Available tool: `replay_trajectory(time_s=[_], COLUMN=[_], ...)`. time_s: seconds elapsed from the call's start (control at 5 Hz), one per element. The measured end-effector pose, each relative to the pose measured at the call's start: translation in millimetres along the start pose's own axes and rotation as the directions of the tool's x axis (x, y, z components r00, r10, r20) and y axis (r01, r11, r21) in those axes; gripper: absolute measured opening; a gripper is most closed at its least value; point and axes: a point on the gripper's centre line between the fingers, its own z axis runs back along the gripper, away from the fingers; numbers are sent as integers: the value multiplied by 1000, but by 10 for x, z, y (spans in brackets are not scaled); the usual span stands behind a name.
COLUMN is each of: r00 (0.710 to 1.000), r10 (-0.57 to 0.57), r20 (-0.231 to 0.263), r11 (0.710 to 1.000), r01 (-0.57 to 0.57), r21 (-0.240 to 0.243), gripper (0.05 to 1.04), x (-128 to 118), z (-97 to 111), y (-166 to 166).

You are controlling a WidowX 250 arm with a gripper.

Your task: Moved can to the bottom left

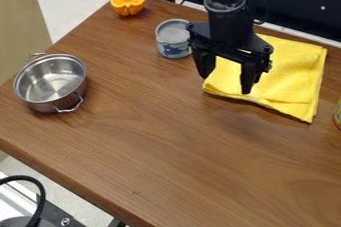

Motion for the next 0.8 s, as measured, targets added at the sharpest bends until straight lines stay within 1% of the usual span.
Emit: replay_trajectory(time_s=[0.2, 0.4, 0.6, 0.8], r00=[999, 984, 937, 877], r10=[-7, -174, -349, -467], r20=[-32, -37, 29, 114], r11=[1000, 984, 935, 872], r01=[7, 171, 350, 478], r21=[-4, -58, -56, -106], gripper=[995, 995, 995, 995], x=[-39, 110, 220, 362], z=[-82, -140, -103, 31], y=[-8, -153, -349, -605])
